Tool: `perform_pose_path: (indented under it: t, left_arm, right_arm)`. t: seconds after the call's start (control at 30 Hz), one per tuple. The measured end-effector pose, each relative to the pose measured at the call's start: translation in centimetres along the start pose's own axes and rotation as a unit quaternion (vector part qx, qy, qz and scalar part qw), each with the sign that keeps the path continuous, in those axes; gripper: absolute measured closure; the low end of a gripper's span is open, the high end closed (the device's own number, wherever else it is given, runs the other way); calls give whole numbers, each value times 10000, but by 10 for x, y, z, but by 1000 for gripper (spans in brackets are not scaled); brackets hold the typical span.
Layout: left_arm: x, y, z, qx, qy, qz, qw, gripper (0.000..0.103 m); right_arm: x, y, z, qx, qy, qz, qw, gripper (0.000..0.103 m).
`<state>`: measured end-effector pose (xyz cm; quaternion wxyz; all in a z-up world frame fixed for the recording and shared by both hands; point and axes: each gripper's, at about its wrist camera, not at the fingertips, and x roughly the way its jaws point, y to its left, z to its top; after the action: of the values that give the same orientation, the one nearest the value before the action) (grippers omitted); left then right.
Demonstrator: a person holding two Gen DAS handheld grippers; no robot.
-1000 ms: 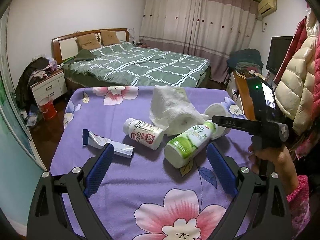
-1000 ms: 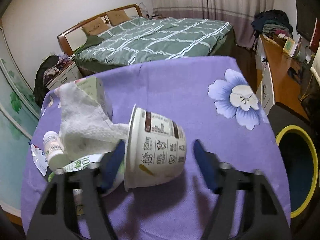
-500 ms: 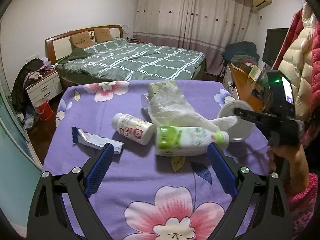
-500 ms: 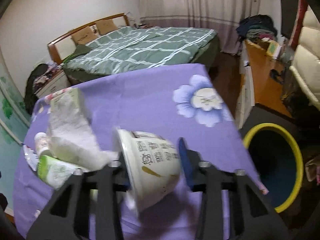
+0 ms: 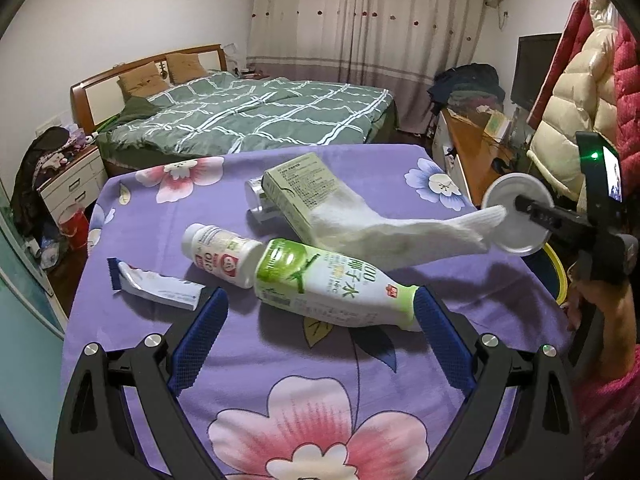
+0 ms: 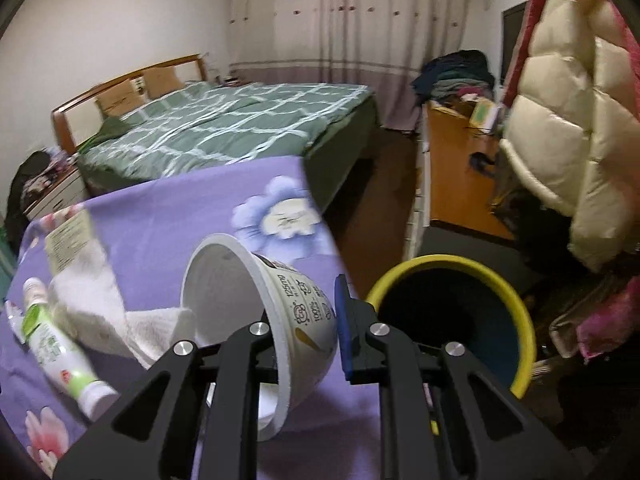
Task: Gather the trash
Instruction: 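Carry the paper bowl toward the bin with the right tool while the left tool grasps the white tissue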
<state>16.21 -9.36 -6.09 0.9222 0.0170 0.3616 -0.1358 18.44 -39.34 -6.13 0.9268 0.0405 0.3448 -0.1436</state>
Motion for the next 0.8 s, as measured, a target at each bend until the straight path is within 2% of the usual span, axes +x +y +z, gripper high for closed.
perform_pose_path:
  t: [0.13,0.23,0.33,0.4,0.47,0.53,0.57,0.6,0.63,0.7,0.8]
  left_arm:
    - [10,-6,1,52,119,-52,9999,10]
    - [12,-15,3,117,106,-139,9998,10]
    - [12,-22,7,291,46,-150,9995,10]
    - [13,-27,9,348,31,-178,9992,10]
    - [14,-32,11,383,6,-274,9989,10]
    - [14,-37,12,441,-28,-369,9983,10]
    - [13,-42,12,513,-74,-463,9976,10]
    - [12,-48,13,640,-144,-578,9962,10]
    - [12,-55,12,814,-223,-697,9940,10]
    - [15,-68,12,1152,-290,-903,9888,10]
    - [27,-94,12,1833,-335,-1318,9736,10]
  right_arm:
    - [-12,0,1,-243,-236,376,9987,88]
    - [-32,-2,5,-297,-821,-485,9950,88]
    - [-51,-18,16,-69,-860,94,9962,88]
    - [-71,-25,22,-81,-1211,-84,9926,88]
    - [-77,-25,27,-196,-1119,203,9933,88]
    - [-79,-21,27,-383,-1216,-120,9918,88]
    - [-76,-22,28,-393,-1144,7,9927,88]
    - [-69,-23,29,-339,-896,448,9944,88]
    - [-66,-24,30,-303,-783,570,9948,88]
    - [-63,-24,29,-359,-868,277,9952,88]
    - [-58,-28,31,-237,-688,515,9960,88]
